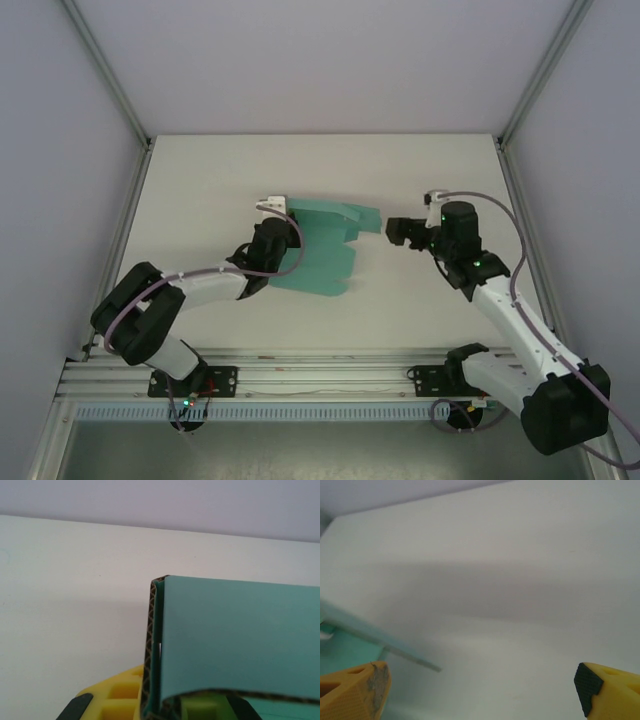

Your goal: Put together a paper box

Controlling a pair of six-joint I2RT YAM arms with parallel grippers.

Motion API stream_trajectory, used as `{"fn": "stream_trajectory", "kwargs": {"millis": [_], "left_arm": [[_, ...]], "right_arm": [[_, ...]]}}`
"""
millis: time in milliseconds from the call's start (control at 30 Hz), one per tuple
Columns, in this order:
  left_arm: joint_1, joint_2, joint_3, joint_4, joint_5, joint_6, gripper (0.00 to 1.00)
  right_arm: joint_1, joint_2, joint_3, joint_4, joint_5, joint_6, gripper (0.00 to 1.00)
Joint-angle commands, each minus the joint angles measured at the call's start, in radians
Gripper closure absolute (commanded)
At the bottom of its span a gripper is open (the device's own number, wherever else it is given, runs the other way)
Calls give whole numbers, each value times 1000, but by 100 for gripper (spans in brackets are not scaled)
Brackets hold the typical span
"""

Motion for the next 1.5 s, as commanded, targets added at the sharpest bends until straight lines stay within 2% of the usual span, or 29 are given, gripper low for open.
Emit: {"fn": "stream_trajectory", "kwargs": {"millis": [0,133,200,267,367,433,767,867,967,1100,1200,1367,1467], "left_arm": [[5,-26,21,-43,26,-9,100],[5,-29,32,-55,74,-3,100],[5,-25,44,-71,82,-8,100],[5,-24,51,-79,86,-12,100],[5,-26,64,-99,81,-25,100],[5,-26,76,-121,73,-30,100],[5,-20,98,-143,122,-29,100],[4,-23,98,-157,124,-31,100],[3,-22,106,-176,129,-42,100],[-1,-18,133,-221,140,-71,100],[-8,-16,148,-244,149,-78,100],[-12,-18,158,-264,172,-95,100],[-15,-12,165,-269,183,-106,100]], "right_arm": [[3,1,-19,63,-226,-118,5],[2,73,22,69,-230,-154,7],[3,125,55,69,-283,-173,10],[5,166,82,80,-314,-175,18],[7,224,115,81,-323,-169,40],[9,244,126,83,-324,-165,51],[25,292,149,114,-315,-147,64],[35,294,154,109,-260,-138,77],[70,300,169,78,-151,-145,84],[140,327,185,78,113,-65,92],[183,369,192,81,325,7,93],[256,469,241,65,551,74,94],[303,534,298,40,686,122,97]]}}
